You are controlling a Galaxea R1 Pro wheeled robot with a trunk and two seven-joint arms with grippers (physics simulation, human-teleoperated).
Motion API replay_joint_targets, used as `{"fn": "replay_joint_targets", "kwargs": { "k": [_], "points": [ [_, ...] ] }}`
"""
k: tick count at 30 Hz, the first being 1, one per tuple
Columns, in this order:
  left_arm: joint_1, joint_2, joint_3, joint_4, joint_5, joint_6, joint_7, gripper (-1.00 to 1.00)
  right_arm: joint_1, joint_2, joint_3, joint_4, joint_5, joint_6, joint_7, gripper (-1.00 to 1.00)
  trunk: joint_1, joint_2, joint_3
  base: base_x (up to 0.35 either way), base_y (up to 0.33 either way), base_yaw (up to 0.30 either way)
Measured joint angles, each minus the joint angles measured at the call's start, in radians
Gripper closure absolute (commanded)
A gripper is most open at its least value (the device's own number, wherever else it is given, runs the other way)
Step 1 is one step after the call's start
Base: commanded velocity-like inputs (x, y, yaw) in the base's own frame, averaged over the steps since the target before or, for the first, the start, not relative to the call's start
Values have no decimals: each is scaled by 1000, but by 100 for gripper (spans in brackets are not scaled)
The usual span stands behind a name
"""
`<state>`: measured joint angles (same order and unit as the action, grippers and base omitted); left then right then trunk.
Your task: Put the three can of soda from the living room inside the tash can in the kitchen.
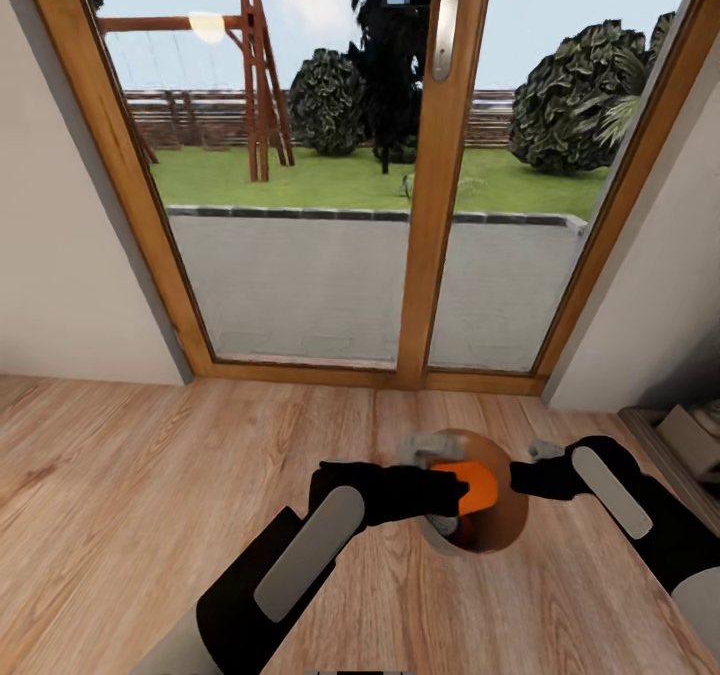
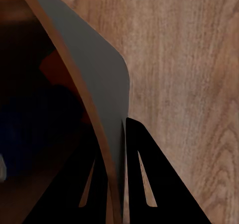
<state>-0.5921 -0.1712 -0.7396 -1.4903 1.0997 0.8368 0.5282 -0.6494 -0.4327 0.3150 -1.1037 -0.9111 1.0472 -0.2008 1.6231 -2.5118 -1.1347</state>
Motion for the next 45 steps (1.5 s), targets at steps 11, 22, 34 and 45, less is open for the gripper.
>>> {"fn": "replay_joint_targets", "kwargs": {
  "k": [11,22,34,45],
  "points": [
    [0,5,0,26,-7,-17,4,100,9,-8,25,-106,4,0,0,100,0,0,0,0,0,0],
    [0,9,0,49,-15,-49,6,-100,26,-11,102,-154,13,0,2,100,0,0,0,0,0,0],
    [118,139,168,-88,-11,-231,0,-100,26,-12,97,-167,-6,0,3,100,0,0,0,0,0,0],
    [371,254,638,-114,77,-234,8,-100,11,-1,93,1,-2,0,0,100,1,0,-4,0,0,0]
  ]
}}
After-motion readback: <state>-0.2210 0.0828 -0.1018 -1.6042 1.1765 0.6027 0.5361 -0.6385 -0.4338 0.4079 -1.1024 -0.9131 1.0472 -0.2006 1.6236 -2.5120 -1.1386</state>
